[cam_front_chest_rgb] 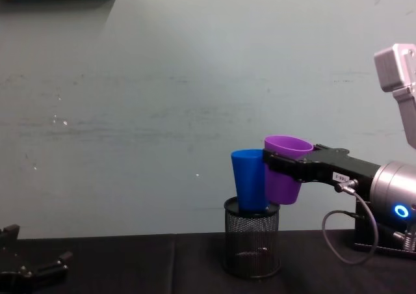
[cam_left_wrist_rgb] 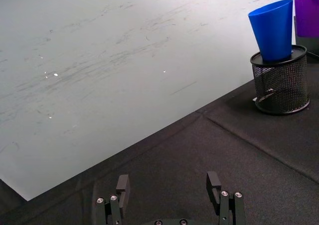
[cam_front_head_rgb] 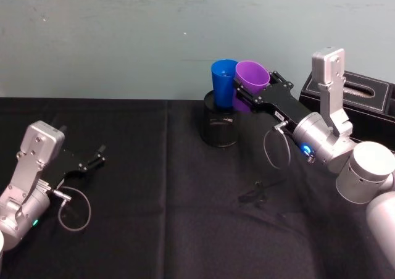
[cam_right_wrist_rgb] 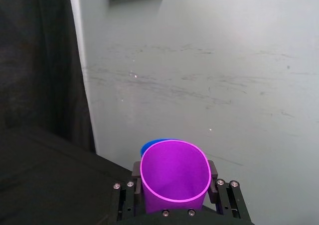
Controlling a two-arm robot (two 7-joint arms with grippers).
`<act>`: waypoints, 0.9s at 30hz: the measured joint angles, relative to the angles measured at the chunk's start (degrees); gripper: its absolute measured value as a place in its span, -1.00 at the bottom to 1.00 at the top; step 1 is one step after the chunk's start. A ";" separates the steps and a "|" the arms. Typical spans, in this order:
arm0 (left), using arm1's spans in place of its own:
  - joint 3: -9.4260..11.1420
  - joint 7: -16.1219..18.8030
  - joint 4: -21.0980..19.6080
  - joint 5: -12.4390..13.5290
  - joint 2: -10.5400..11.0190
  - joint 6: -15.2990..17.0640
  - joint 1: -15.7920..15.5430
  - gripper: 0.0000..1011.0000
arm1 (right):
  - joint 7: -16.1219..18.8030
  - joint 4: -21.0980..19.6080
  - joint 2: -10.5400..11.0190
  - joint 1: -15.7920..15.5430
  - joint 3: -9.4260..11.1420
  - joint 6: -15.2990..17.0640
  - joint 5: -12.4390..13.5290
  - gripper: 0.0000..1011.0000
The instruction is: Pick up one cup with a gripper and tap it against the other cup.
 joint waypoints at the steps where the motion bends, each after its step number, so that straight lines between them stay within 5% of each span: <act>1: 0.00 0.00 0.00 0.00 0.00 0.00 0.00 1.00 | -0.07 -0.53 0.13 -0.26 -0.03 0.22 -0.01 0.45; 27: 0.00 0.00 0.00 0.00 0.00 0.00 0.00 1.00 | -1.78 -14.63 4.77 -8.93 -0.60 5.90 1.62 0.45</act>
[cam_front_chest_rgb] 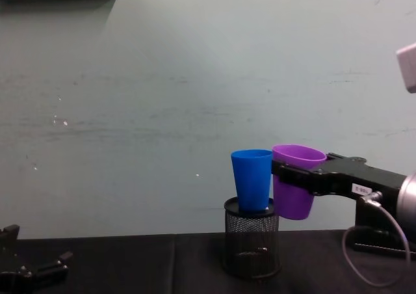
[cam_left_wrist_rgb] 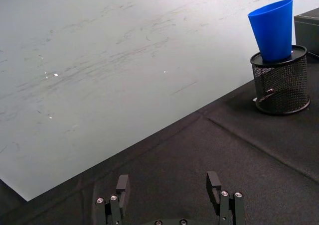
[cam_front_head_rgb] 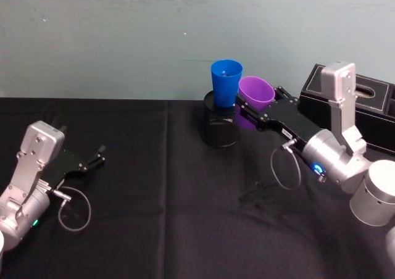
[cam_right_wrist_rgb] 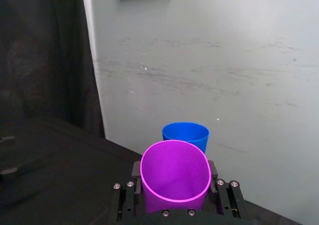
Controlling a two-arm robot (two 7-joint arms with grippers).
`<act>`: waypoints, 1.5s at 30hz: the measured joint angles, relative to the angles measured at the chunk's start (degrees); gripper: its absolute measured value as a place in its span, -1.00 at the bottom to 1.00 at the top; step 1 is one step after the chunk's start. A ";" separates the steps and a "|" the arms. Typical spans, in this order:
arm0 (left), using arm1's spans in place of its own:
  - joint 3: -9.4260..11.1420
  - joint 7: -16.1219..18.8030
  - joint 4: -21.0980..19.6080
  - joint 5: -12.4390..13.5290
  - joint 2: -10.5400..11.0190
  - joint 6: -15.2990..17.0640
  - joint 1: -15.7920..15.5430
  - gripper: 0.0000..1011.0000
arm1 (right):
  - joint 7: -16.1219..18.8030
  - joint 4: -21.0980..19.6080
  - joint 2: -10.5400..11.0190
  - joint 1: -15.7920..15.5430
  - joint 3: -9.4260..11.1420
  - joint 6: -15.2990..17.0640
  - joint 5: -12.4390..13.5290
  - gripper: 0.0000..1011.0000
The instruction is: Pick up one cup with a gripper and tap it against the other cup.
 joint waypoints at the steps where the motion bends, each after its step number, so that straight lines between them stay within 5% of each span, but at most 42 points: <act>1: 0.00 0.00 0.00 0.00 0.00 0.00 0.00 1.00 | -0.06 -0.38 0.14 -0.27 0.05 0.11 0.09 0.45; 45: 0.00 0.00 0.00 0.00 0.00 0.00 0.00 1.00 | 0.10 -1.80 0.76 -1.15 0.07 0.08 0.62 0.45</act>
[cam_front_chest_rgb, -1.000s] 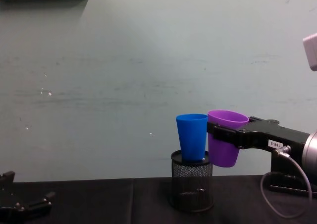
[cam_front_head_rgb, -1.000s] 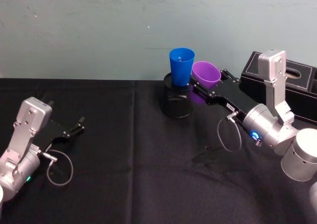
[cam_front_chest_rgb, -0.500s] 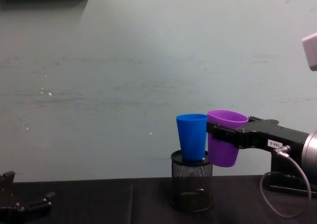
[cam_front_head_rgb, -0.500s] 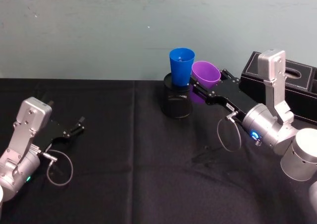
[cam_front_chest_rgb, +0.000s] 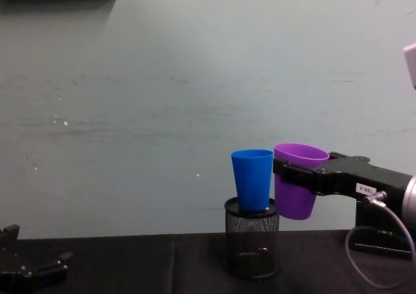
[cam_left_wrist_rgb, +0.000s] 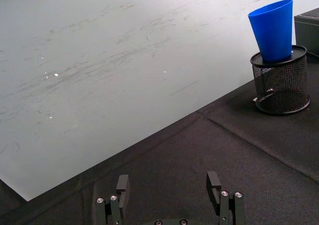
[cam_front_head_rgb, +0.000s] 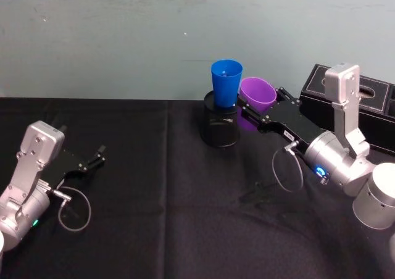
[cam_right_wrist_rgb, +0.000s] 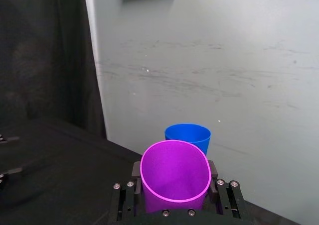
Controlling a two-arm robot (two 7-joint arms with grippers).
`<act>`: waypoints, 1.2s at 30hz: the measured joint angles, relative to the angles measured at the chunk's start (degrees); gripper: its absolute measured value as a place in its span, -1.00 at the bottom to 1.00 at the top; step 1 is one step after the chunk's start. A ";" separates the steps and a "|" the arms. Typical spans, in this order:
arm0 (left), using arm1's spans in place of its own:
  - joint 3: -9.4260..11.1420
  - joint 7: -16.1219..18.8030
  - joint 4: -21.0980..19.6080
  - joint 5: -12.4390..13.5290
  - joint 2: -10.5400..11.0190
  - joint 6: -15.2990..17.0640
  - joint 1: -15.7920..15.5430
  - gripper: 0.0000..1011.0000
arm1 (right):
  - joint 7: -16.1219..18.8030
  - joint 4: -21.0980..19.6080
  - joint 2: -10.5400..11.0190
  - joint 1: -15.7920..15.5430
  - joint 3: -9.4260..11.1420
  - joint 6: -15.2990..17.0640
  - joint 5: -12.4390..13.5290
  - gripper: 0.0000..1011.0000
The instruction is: Pick up one cup with a gripper and tap it against the other cup.
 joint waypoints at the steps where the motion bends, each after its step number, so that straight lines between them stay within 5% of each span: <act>1: 0.00 0.00 0.00 0.00 0.00 0.00 0.00 1.00 | 0.08 -0.31 0.14 -0.22 0.03 0.12 0.16 0.45; 14: 0.00 0.00 0.00 0.00 0.00 0.00 0.00 1.00 | 0.24 -4.45 2.45 -4.09 -0.10 1.12 1.48 0.45; 36: 0.00 0.00 0.00 0.00 0.00 0.00 0.00 1.00 | 0.34 -4.33 4.03 -8.59 -0.98 -0.85 1.04 0.45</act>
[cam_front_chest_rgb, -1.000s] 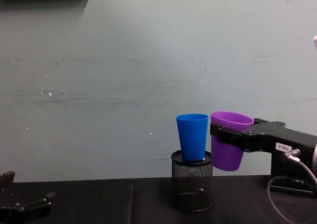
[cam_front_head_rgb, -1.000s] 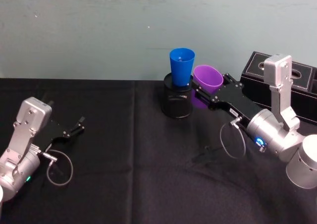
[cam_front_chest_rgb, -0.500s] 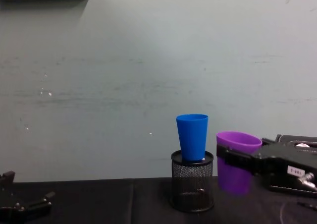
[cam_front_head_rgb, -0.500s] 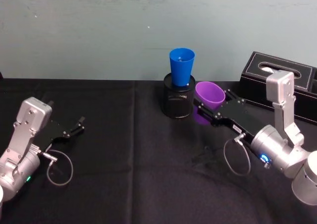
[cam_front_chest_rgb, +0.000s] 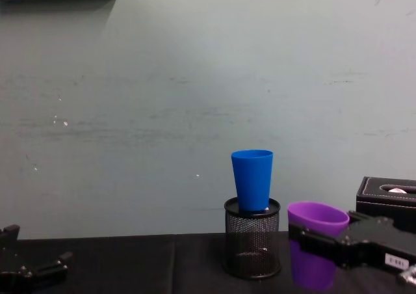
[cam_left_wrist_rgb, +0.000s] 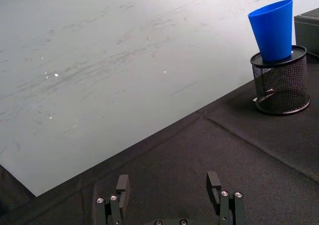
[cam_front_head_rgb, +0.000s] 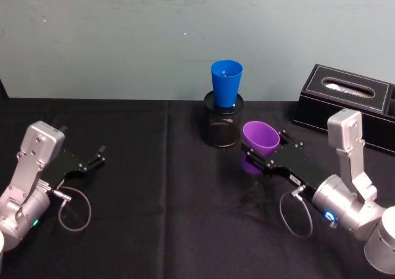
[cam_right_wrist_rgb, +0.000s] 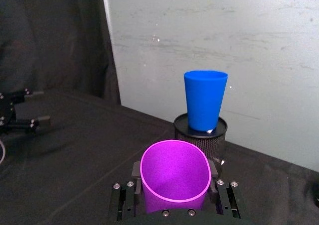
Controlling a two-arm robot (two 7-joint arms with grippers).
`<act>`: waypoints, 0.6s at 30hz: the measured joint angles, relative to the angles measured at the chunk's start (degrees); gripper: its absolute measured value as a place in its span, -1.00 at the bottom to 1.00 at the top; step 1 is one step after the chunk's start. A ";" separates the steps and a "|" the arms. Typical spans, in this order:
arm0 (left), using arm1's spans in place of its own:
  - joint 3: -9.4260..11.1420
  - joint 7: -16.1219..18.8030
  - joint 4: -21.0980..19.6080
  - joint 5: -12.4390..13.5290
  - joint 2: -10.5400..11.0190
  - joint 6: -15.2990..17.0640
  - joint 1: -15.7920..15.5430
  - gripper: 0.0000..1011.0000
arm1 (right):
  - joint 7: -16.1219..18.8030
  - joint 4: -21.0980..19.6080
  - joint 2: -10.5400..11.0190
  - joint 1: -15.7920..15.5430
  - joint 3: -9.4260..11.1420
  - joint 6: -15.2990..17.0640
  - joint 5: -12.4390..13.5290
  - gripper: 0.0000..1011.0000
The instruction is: Pick up one cup with a gripper and tap it against the other cup.
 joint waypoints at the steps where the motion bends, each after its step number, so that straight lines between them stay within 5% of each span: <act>1: 0.00 0.00 0.00 0.00 0.00 0.00 0.00 1.00 | -0.02 0.00 0.02 -0.16 -0.05 -0.09 -0.16 0.45; 18: 0.00 0.00 0.00 0.00 0.00 0.00 0.00 1.00 | 0.07 -0.20 0.51 -2.95 -0.60 -1.82 -1.92 0.45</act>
